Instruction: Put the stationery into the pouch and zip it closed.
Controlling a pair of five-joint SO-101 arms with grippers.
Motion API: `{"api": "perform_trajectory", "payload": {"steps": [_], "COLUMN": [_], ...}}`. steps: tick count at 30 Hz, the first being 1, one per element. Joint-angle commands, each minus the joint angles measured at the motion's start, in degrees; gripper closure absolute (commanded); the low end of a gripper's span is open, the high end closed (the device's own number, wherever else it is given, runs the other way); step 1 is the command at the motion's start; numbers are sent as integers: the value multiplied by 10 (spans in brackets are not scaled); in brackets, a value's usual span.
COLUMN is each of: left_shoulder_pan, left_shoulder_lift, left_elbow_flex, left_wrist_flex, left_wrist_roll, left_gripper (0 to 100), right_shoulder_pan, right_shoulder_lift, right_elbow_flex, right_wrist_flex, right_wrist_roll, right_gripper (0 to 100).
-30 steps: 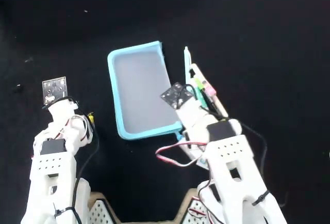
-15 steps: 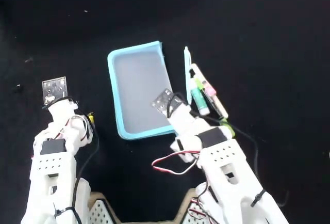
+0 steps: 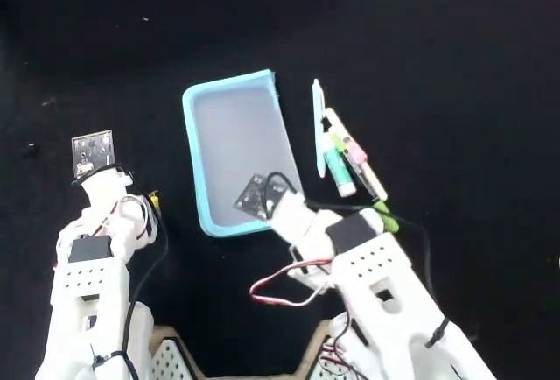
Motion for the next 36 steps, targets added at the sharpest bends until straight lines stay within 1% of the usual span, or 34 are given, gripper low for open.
{"api": "perform_trajectory", "payload": {"steps": [1, 4, 8, 11, 17, 25, 28, 30, 32, 34, 36], "left_shoulder_pan": [1, 1, 1, 1, 1, 1, 1, 1, 1, 1, 1], "left_shoulder_lift": [-4, -4, -4, -4, -4, -4, -4, -4, -4, -4, -4], "left_elbow_flex": [-8, -8, -8, -8, -8, -8, -8, -7, -7, -7, -7], "left_wrist_flex": [-6, -6, -6, -6, -6, -8, -8, -8, -8, -8, -8], "left_wrist_roll": [-5, -5, -5, -5, -5, -5, -5, -5, -5, -5, -5], "left_gripper": [816, 816, 816, 816, 816, 816, 816, 816, 816, 816, 816], "right_shoulder_pan": [-9, 8, 68, 98, 100, 99, 103, 111, 123, 142, 159], "right_shoulder_lift": [-12, -11, -11, -10, 51, 177, 223, 243, 248, 236, 210], "right_elbow_flex": [33, 46, 49, 50, 32, -12, -26, -28, -40, -58, -89], "right_wrist_flex": [-51, -71, -108, -120, -125, -125, -149, -176, -188, -172, -133], "right_wrist_roll": [12, 13, 14, 36, 39, 39, 39, 38, 38, 38, 38], "right_gripper": [868, 868, 865, 865, 865, 865, 868, 890, 985, 975, 988]}}
